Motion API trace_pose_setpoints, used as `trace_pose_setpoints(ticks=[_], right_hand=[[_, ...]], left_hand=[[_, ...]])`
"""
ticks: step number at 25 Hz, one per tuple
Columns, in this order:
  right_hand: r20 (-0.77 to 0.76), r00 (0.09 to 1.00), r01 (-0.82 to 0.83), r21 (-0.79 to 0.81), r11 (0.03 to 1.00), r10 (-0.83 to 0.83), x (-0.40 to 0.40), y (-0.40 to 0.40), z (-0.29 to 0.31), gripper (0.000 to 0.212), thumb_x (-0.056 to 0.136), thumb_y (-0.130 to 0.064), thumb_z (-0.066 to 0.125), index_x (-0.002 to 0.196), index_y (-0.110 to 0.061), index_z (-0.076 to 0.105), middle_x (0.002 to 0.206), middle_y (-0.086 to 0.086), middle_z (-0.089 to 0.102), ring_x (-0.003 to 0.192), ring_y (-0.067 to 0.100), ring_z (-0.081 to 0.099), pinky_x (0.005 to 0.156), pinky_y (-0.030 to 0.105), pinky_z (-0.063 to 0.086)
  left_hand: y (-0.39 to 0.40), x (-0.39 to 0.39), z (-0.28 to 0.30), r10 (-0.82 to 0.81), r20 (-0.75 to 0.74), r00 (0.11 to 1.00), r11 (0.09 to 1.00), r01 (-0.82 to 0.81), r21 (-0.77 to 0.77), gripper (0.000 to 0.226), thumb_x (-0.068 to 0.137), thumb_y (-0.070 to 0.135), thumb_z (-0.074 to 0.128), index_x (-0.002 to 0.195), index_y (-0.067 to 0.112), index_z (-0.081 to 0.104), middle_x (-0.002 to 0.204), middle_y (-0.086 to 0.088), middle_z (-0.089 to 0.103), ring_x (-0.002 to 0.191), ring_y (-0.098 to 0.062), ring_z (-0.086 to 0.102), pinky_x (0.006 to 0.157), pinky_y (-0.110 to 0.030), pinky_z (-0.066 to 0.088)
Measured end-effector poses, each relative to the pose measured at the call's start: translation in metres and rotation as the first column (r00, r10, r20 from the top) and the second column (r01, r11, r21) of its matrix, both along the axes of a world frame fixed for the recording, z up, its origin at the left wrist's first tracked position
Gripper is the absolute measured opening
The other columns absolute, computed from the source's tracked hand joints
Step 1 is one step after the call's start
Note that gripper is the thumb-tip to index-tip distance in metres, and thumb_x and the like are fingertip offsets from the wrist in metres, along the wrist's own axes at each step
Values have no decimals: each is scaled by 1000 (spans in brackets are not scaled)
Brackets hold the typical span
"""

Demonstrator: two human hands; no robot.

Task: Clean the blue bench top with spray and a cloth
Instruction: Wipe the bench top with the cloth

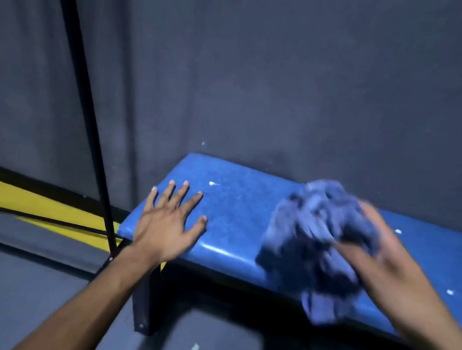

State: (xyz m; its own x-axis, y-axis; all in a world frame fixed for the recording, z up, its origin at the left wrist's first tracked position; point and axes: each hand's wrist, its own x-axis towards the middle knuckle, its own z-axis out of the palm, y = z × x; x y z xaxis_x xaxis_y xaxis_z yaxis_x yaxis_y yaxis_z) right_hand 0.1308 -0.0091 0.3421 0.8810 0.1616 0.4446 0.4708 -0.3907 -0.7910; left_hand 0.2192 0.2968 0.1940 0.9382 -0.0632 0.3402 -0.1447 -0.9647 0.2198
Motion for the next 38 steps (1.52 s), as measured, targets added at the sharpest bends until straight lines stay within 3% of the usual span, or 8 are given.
trace_pose_setpoints(ticks=[2,5,8,13,18,28,35,38], right_hand=[[65,995,81,-116,990,-74,38,51,8,31,94,-22,69,122,-19,56,114,-17,67,106,-4,62,93,16,48],[62,996,78,-459,885,-56,135,117,-23,42,85,-38,57,121,-17,55,119,9,62,114,28,59,97,39,47],[-92,989,19,-687,727,-112,172,158,-74,59,81,-55,47,133,-27,47,141,10,45,135,33,40,111,48,35],[-70,992,35,-662,748,-109,203,164,-102,66,89,-57,56,149,-37,35,160,3,27,153,23,16,122,43,24],[-26,998,23,-632,775,-51,171,130,-104,52,86,-10,54,138,-13,53,148,12,51,138,32,46,113,34,38],[-54,997,3,-675,737,-54,219,157,-96,63,92,-7,50,153,-8,34,164,12,29,153,25,23,123,29,16],[2,950,223,-705,674,-313,140,-42,-94,65,86,-2,52,146,-24,48,157,1,45,144,23,43,111,29,36],[26,980,160,-689,707,-196,67,-70,-105,64,87,-7,51,148,-26,46,155,-5,44,148,20,38,116,21,26]], left_hand=[[-1,0,-2,17,35,999,1000,-17,-11,72,89,68,20,154,40,32,166,6,24,156,-19,13,125,-46,6],[-1,1,-3,0,52,999,1000,1,-15,68,90,64,28,150,36,42,161,2,37,153,-22,24,124,-48,14],[1,3,-6,-2,81,997,1000,4,-15,63,90,59,32,145,32,50,153,-1,49,149,-25,32,123,-50,18],[2,6,-10,16,144,990,999,-11,-34,58,90,54,38,138,26,56,146,1,55,146,-23,37,121,-49,22],[2,3,-7,-2,163,987,1000,6,-25,54,88,53,42,130,23,59,140,2,58,145,-22,39,120,-48,26],[2,3,-7,4,193,981,997,12,-79,44,88,49,47,117,19,60,135,2,59,144,-18,40,122,-42,24],[4,1,-7,-19,149,989,999,23,-24,62,92,55,35,143,22,50,150,3,50,148,-19,34,122,-44,22],[3,3,-9,-5,100,995,1000,2,26,68,93,58,29,152,25,41,160,7,39,152,-20,26,124,-45,18]])
